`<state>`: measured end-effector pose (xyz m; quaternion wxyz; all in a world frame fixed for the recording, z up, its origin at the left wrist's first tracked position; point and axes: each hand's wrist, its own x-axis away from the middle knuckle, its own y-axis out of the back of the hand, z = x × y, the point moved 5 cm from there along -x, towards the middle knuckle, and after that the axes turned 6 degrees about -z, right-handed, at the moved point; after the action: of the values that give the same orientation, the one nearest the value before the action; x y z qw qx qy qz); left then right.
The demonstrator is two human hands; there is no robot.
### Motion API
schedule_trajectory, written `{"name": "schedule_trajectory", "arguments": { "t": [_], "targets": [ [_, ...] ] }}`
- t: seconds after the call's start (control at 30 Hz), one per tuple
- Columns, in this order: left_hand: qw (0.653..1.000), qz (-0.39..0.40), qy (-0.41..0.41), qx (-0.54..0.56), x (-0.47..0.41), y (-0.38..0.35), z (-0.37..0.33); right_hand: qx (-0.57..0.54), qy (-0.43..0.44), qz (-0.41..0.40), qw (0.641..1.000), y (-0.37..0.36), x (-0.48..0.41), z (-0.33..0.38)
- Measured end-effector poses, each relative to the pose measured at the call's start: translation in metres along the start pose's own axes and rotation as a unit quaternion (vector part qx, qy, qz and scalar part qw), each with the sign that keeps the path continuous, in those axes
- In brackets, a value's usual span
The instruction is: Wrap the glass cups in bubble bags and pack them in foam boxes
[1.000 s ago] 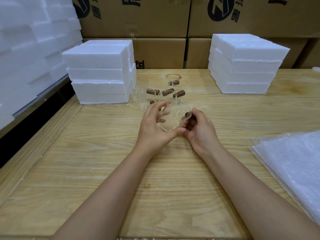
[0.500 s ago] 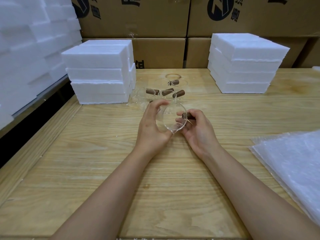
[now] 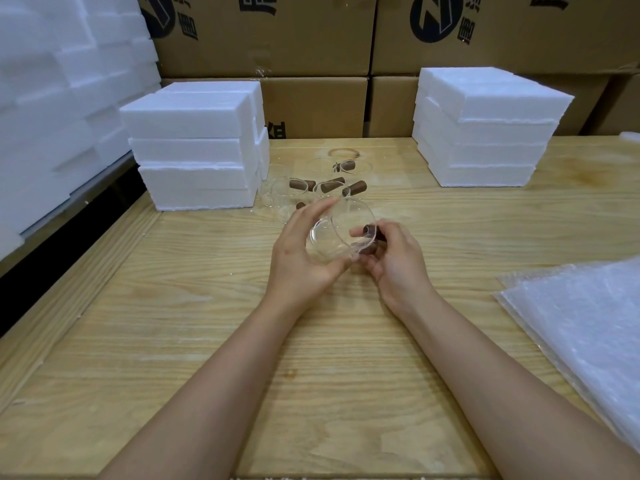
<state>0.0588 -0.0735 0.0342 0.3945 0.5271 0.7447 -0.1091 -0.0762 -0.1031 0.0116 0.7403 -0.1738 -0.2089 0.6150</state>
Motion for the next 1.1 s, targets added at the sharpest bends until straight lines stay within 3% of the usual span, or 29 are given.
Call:
{"name": "schedule_trajectory", "arguments": {
  "t": [0.3, 0.53, 0.83, 1.1],
  "targets": [
    [0.996, 0.024, 0.086, 0.022, 0.002, -0.002, 0.003, 0.090, 0.140, -0.057, 0.984, 0.005, 0.006, 0.010],
    [0.989, 0.031, 0.138, 0.038, 0.004, -0.004, 0.013, 0.085, 0.234, -0.030, 0.968, -0.001, 0.016, 0.019],
    [0.988, 0.003, 0.151, 0.011, 0.004, -0.002, 0.014, 0.050, 0.215, 0.047, 0.974, -0.004, 0.014, 0.018],
    [0.995, -0.044, 0.084, -0.030, 0.001, 0.004, 0.008, -0.059, 0.097, 0.090, 0.989, -0.006, 0.012, 0.008]
  ]
}}
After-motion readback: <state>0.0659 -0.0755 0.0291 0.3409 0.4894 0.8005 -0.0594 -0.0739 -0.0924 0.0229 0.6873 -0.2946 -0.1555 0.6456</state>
